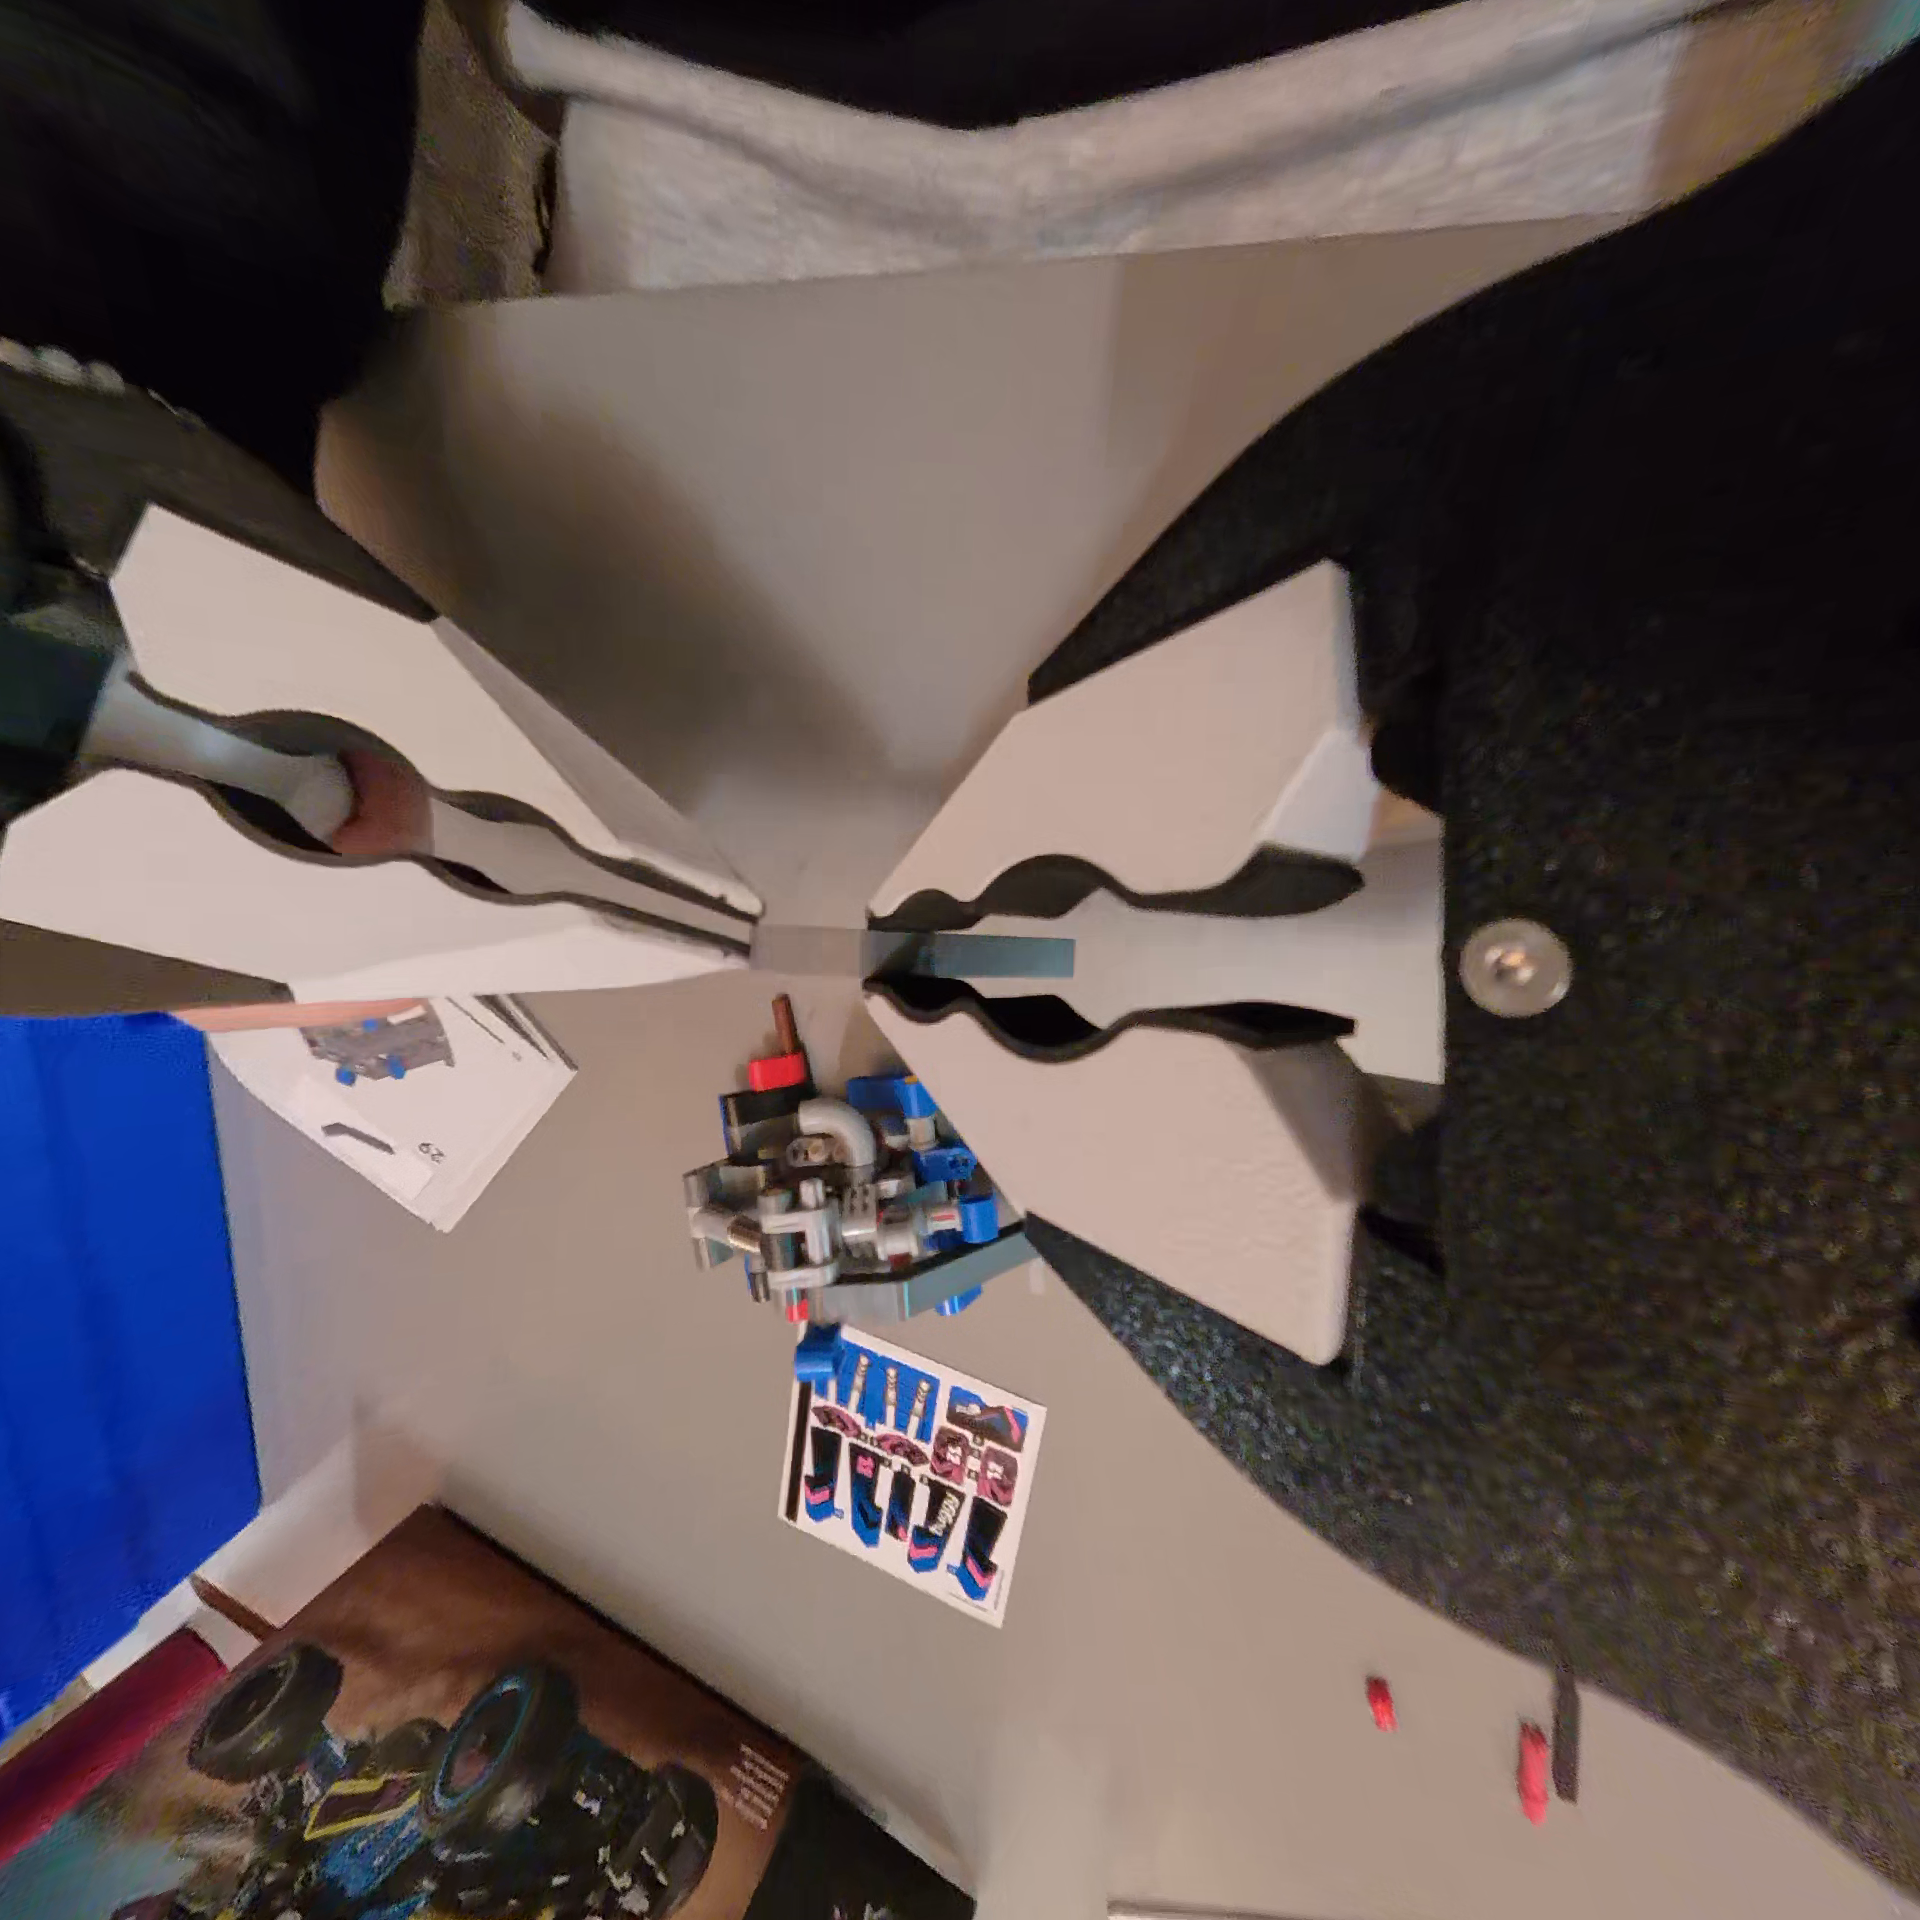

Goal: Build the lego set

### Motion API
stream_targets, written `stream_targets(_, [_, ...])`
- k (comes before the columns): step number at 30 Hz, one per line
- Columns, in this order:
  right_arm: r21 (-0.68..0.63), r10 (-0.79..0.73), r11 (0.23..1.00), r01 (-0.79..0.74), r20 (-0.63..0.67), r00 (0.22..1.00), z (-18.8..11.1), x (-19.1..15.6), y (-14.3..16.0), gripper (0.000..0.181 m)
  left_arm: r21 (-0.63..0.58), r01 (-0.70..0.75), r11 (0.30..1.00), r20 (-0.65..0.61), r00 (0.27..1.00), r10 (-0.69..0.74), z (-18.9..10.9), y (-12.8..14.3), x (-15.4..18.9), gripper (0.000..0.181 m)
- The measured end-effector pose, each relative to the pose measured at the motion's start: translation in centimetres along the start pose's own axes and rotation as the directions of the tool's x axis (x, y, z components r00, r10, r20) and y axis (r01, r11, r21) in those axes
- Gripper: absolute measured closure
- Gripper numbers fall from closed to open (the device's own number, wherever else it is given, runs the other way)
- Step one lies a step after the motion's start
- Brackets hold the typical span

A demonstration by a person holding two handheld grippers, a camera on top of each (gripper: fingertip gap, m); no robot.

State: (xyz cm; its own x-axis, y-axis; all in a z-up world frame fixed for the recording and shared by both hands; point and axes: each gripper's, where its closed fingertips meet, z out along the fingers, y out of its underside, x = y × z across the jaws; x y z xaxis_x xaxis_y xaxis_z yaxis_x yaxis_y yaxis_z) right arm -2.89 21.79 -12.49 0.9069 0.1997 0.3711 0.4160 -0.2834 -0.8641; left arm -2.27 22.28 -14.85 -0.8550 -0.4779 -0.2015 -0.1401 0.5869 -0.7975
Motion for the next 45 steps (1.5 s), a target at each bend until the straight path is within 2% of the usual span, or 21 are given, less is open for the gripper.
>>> stream_targets(3, [0.027,0.026,0.999,-0.026,0.008,1.0,0.0,0.2,-0.2,0.181,0.025,-0.002,1.0,-0.005,1.0,0.002,0.0,0.0,-0.1,0.176])
stream_targets(6, [0.004,0.023,1.0,-0.023,-0.014,1.0,0.3,0.5,0.4,0.165,0.019,-0.034,0.999,-0.003,0.999,0.034,0.1,0.2,0.0,0.176])
stream_targets(9, [0.007,0.024,1.0,-0.024,0.012,1.0,0.3,0.0,0.6,0.176,0.028,-0.043,0.999,-0.009,0.999,0.043,0.4,0.2,0.0,0.177])
stream_targets(13, [-0.014,0.011,1.0,-0.011,0.022,1.0,0.1,-0.6,1.1,0.181,0.039,-0.096,0.995,-0.018,0.995,0.096,0.6,0.2,0.4,0.177])
stream_targets(18, [-0.055,-0.022,0.998,0.021,-0.024,0.999,0.4,-1.1,1.6,0.181,0.007,-0.171,0.985,0.004,0.985,0.171,0.9,0.6,0.5,0.176])
stream_targets(19, [-0.053,-0.016,0.999,0.015,-0.018,1.0,0.3,-1.3,1.5,0.175,0.017,-0.169,0.986,0.01,0.986,0.168,0.8,0.4,0.4,0.176])
stream_targets(23, [0.008,0.034,0.999,-0.034,-0.099,0.994,0.3,-1.1,0.6,0.17,0.044,-0.164,0.985,0.01,0.986,0.164,0.3,0.1,0.3,0.176])
stream_targets(28, [0.013,0.011,1.0,-0.009,-0.182,0.983,0.5,-0.5,0.6,0.16,0.034,-0.17,0.985,0.016,0.985,0.17,0.1,0.5,0.1,0.176])
stream_targets(30, [0.069,0.046,0.997,-0.033,-0.197,0.979,0.1,0.0,0.2,0.16,0.022,-0.179,0.984,0.023,0.984,0.178,0.2,0.6,0.0,0.176])
stream_targets(32, [0.099,0.047,0.995,-0.029,-0.185,0.982,0.0,-0.2,0.0,0.161,0.021,-0.184,0.983,0.014,0.983,0.184,0.4,0.6,0.2,0.176])
stream_targets(36, [0.045,-0.015,0.999,0.023,-0.161,0.987,0.4,-0.7,0.7,0.161,0.047,-0.204,0.978,0.002,0.979,0.204,0.9,0.1,0.8,0.176])
stream_targets(39, [0.029,-0.059,0.998,0.064,-0.149,0.987,0.4,-1.1,0.8,0.173,0.056,-0.217,0.975,-0.006,0.976,0.217,1.1,0.2,1.0,0.176])
stream_targets(45, [0.084,-0.016,0.996,0.026,-0.127,0.992,-0.2,-0.8,0.3,0.165,0.055,-0.215,0.975,0.004,0.977,0.215,1.2,0.4,0.7,0.176])
